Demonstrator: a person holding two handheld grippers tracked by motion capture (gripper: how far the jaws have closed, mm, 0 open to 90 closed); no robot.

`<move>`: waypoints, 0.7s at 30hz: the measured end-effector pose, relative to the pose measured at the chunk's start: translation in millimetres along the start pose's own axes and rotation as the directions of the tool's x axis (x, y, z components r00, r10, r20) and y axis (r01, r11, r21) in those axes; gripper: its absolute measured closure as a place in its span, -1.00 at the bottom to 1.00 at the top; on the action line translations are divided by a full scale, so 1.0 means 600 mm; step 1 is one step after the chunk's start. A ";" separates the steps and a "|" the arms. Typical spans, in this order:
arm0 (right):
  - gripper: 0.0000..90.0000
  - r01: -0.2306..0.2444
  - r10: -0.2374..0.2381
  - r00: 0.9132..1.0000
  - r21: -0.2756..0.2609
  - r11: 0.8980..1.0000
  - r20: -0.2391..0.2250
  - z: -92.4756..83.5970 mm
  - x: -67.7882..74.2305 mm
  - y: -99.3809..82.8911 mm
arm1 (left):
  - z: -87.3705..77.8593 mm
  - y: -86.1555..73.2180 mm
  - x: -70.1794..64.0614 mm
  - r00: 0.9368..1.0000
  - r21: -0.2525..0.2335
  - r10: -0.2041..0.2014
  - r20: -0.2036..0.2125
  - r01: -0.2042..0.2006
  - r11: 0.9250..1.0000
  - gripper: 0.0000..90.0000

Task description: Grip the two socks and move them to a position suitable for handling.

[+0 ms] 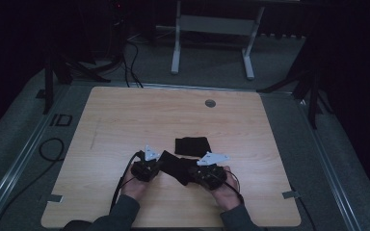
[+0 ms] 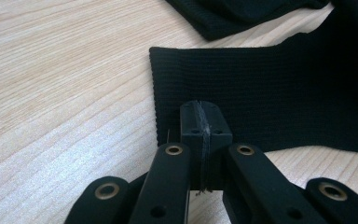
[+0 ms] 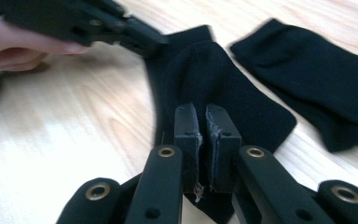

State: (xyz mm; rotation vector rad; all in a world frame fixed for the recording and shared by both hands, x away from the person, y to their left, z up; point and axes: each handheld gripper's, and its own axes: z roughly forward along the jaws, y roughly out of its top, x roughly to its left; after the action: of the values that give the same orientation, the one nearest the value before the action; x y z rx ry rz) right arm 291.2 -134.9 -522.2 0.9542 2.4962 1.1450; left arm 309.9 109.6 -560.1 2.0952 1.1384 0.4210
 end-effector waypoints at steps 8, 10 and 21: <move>0.87 -0.081 0.082 0.995 -0.009 0.997 0.051 -0.029 -0.044 -0.015 | 0.000 0.000 0.000 1.000 -0.001 -0.005 -0.001 0.005 1.000 1.00; 0.86 -0.098 0.098 0.994 -0.009 0.995 0.056 -0.035 -0.056 -0.019 | 0.000 -0.001 0.000 1.000 0.000 -0.007 0.001 0.007 1.000 1.00; 0.80 -0.259 0.247 0.957 0.067 0.964 0.154 -0.068 -0.113 -0.053 | 0.000 -0.001 0.000 1.000 -0.003 -0.002 0.002 0.002 1.000 1.00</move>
State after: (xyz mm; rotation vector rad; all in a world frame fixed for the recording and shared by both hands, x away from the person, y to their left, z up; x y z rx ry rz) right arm 309.5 -218.2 -522.6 1.3631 2.3743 1.0003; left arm 309.7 109.4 -560.6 2.0912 1.1377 0.4190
